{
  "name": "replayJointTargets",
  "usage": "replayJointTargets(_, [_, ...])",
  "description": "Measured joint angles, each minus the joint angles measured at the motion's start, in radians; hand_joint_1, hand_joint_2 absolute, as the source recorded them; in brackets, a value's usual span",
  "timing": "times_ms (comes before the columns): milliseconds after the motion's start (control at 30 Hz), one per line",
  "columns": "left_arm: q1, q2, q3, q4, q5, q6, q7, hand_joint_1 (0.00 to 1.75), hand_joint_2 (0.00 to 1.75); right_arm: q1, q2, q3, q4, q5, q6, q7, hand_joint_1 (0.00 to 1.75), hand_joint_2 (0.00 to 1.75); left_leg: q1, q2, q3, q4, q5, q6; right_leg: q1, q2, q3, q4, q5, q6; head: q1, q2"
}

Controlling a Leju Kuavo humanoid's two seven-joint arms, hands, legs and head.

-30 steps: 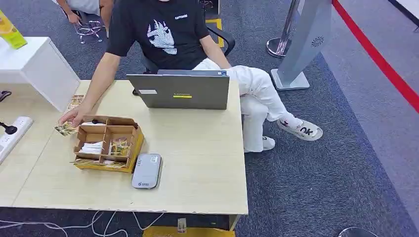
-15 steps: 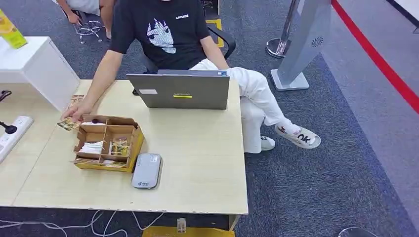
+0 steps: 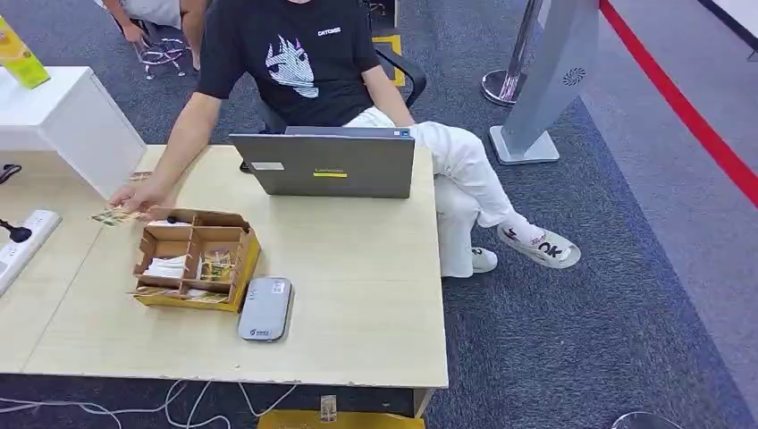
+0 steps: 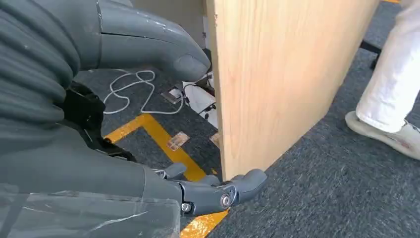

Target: Pass the card to the sensor for recognition and then transmit it.

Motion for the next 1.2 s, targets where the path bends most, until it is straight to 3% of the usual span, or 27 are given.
replayJointTargets(200, [0.013,-0.002,-0.025,-0.060,0.000,0.001,0.002,0.00,1.75,0.000,0.000,0.000,0.000,0.000,0.000,0.000,0.00,1.75,0.000,0.000,0.000,0.000,0.000,0.000,0.000,0.000,0.000,0.000,0.000,0.000,0.000,0.000])
replayJointTargets(567, [0.016,-0.003,-0.039,-0.082,-0.001,0.001,0.002,0.00,1.75,0.000,0.000,0.000,0.000,0.000,0.000,0.000,0.00,1.75,0.000,0.000,0.000,0.000,0.000,0.000,0.000,0.000,0.000,0.000,0.000,0.000,0.000,0.000])
replayJointTargets(633, [0.004,0.015,-0.048,-0.075,-0.054,0.049,0.028,0.00,1.75,-0.005,0.002,0.004,0.001,0.034,0.008,0.029,0.00,1.75,0.000,0.000,0.003,0.002,0.000,0.000,-0.001,0.001,-0.005,-0.002,0.000,0.000,0.000,0.000])
replayJointTargets(667, [-0.069,0.085,-0.074,-0.001,-0.145,0.112,0.087,0.00,1.75,-0.016,0.003,0.018,0.001,0.066,-0.001,0.068,0.00,1.75,-0.001,0.000,0.004,0.002,0.005,0.002,-0.003,0.000,-0.010,-0.002,0.002,0.001,0.002,0.000])
replayJointTargets(700, [-0.197,0.190,-0.115,0.125,-0.265,0.156,0.189,0.00,1.75,-0.035,0.005,0.033,0.002,0.083,-0.018,0.107,0.00,1.75,0.000,-0.010,-0.003,0.002,0.014,0.001,-0.003,-0.011,-0.011,0.000,0.003,0.000,0.003,0.000])
replayJointTargets(733, [-0.335,0.316,-0.181,0.278,-0.438,0.199,0.322,0.00,1.75,-0.067,0.012,0.047,0.005,0.086,-0.033,0.126,0.00,1.75,0.004,-0.019,-0.008,0.001,0.020,-0.005,0.001,-0.019,-0.015,0.005,0.004,-0.006,0.006,0.000])
replayJointTargets(767, [-0.435,0.384,-0.270,0.405,-0.642,0.234,0.400,0.00,1.75,-0.097,0.019,0.057,0.006,0.086,-0.038,0.133,0.00,1.75,0.004,-0.019,-0.012,-0.001,0.020,-0.006,0.002,-0.020,-0.016,0.009,0.007,-0.010,0.005,0.000])
replayJointTargets(867, [-0.582,0.564,-0.544,0.636,-1.452,0.294,0.434,0.00,1.75,-0.134,0.026,0.078,0.006,0.087,-0.044,0.139,0.00,1.75,0.002,-0.010,-0.012,-0.004,0.024,-0.008,0.002,-0.012,-0.014,0.012,0.014,-0.011,-0.010,0.000])
replayJointTargets(900, [-0.589,0.597,-0.606,0.674,-1.644,0.293,0.440,0.00,1.75,-0.137,0.026,0.082,0.006,0.086,-0.044,0.138,0.00,1.75,0.000,-0.003,-0.010,-0.003,0.024,-0.008,0.001,-0.004,-0.014,0.012,0.018,-0.011,-0.002,0.000])
replayJointTargets(967, [-0.581,0.650,-0.650,0.713,-1.632,0.291,0.466,0.00,1.75,-0.128,0.027,0.088,0.007,0.084,-0.042,0.137,0.00,1.75,0.000,0.017,-0.014,-0.001,0.024,-0.008,0.001,0.018,-0.026,0.012,0.025,-0.009,0.000,0.000])
replayJointTargets(1067, [-0.588,0.702,-0.699,0.751,-1.547,0.291,0.473,0.00,1.75,-0.116,0.027,0.096,0.006,0.084,-0.040,0.135,0.00,1.75,0.000,0.017,-0.017,-0.001,0.024,-0.008,0.001,0.017,-0.030,0.011,0.025,-0.009,0.000,0.000])
replayJointTargets(1133, [-0.588,0.715,-0.725,0.767,-1.452,0.291,0.474,0.00,1.75,-0.118,0.028,0.099,0.007,0.084,-0.039,0.135,0.00,1.75,0.000,0.016,-0.018,-0.001,0.023,-0.008,0.001,0.016,-0.030,0.011,0.024,-0.009,0.000,0.000])
replayJointTargets(1200, [-0.588,0.731,-0.743,0.784,-1.434,0.291,0.474,0.00,1.75,-0.119,0.028,0.101,0.007,0.084,-0.037,0.135,0.00,1.75,0.000,0.015,-0.019,-0.001,0.023,-0.008,0.001,0.016,-0.030,0.011,0.023,-0.008,0.000,0.000])
